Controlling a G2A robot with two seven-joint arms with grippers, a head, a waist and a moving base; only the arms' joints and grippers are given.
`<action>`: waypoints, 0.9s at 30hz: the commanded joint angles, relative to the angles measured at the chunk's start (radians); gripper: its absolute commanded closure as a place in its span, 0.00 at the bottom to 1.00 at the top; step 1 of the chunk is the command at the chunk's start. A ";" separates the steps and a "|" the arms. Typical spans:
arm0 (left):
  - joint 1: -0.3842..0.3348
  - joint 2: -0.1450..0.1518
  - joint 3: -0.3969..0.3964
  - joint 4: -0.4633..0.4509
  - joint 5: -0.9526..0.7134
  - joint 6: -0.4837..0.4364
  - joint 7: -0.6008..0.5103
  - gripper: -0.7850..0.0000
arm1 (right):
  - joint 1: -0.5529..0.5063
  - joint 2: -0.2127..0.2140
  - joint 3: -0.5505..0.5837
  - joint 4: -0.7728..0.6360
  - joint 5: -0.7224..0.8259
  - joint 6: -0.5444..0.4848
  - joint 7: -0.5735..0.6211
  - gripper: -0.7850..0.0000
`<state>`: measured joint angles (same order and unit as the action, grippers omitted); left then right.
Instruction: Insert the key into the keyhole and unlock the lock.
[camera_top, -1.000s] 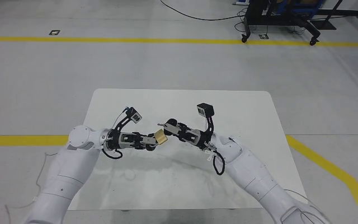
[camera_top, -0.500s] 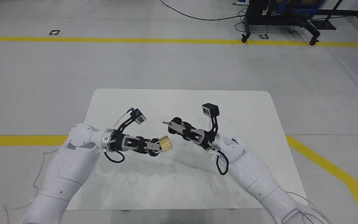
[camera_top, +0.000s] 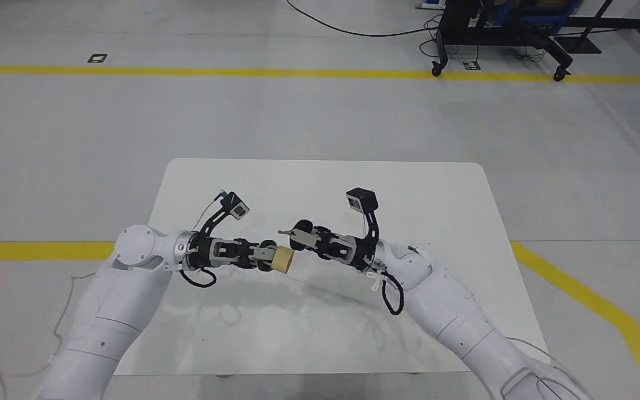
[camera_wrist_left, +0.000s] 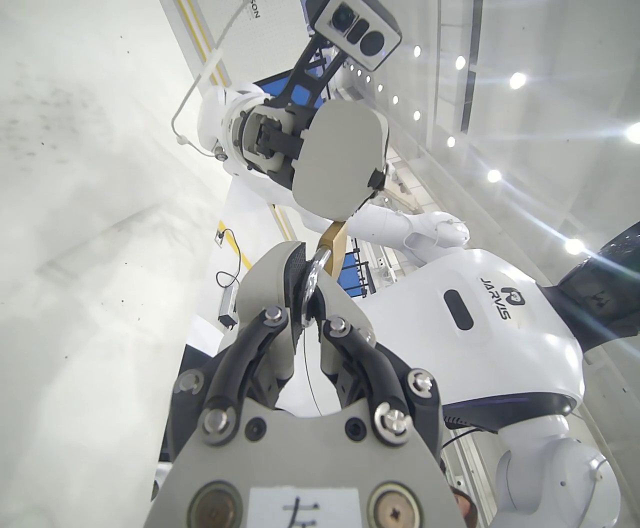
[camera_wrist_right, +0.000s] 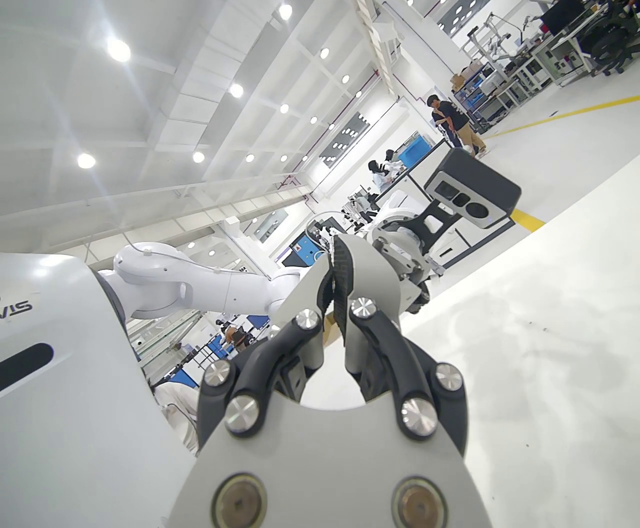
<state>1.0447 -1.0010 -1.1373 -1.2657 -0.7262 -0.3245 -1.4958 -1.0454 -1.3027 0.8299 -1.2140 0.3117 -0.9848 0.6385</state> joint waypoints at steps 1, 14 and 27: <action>-0.002 -0.001 -0.002 0.014 -0.011 -0.007 0.007 1.00 | 0.001 0.000 0.001 0.002 0.006 -0.002 0.006 1.00; -0.003 -0.002 -0.007 0.022 -0.013 -0.027 0.027 1.00 | -0.007 0.003 0.023 -0.028 -0.050 0.021 -0.020 1.00; 0.026 0.001 0.002 -0.058 0.052 -0.007 0.007 1.00 | -0.075 0.025 0.115 -0.107 -0.122 0.037 -0.094 1.00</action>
<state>1.0718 -0.9997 -1.1389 -1.3225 -0.6775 -0.3335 -1.4832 -1.1224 -1.2759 0.9519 -1.3168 0.1871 -0.9583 0.5423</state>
